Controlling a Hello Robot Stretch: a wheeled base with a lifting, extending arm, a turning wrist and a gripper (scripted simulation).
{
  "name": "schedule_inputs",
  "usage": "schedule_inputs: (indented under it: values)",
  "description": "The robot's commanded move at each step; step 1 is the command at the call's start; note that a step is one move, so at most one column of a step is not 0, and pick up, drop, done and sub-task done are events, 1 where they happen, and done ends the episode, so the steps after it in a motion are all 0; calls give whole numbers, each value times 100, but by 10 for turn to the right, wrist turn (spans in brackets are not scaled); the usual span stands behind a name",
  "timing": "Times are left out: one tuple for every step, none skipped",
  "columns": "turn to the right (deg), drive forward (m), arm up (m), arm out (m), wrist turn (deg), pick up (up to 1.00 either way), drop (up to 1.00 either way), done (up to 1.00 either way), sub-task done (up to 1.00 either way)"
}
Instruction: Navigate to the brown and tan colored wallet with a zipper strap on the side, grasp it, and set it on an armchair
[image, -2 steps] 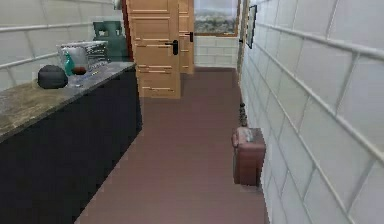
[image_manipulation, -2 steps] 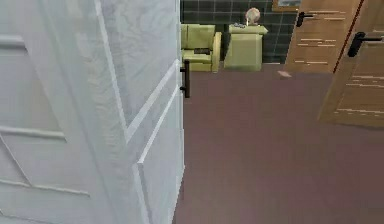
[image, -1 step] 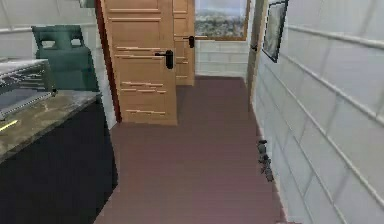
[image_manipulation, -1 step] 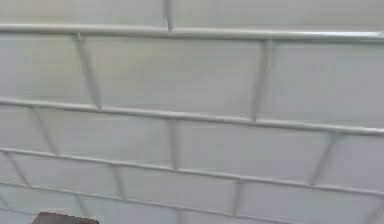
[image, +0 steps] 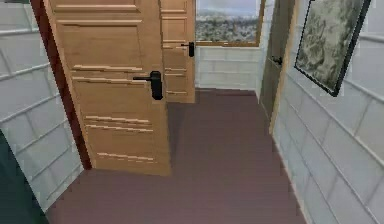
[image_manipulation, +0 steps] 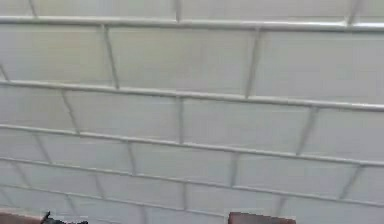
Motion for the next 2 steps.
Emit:
schedule_inputs:
  values:
    - [120, 0, 0, 0, 0, 0, 0, 0, 0]
    - [0, 5, 0, 0, 0, 0, 0, 0, 0]
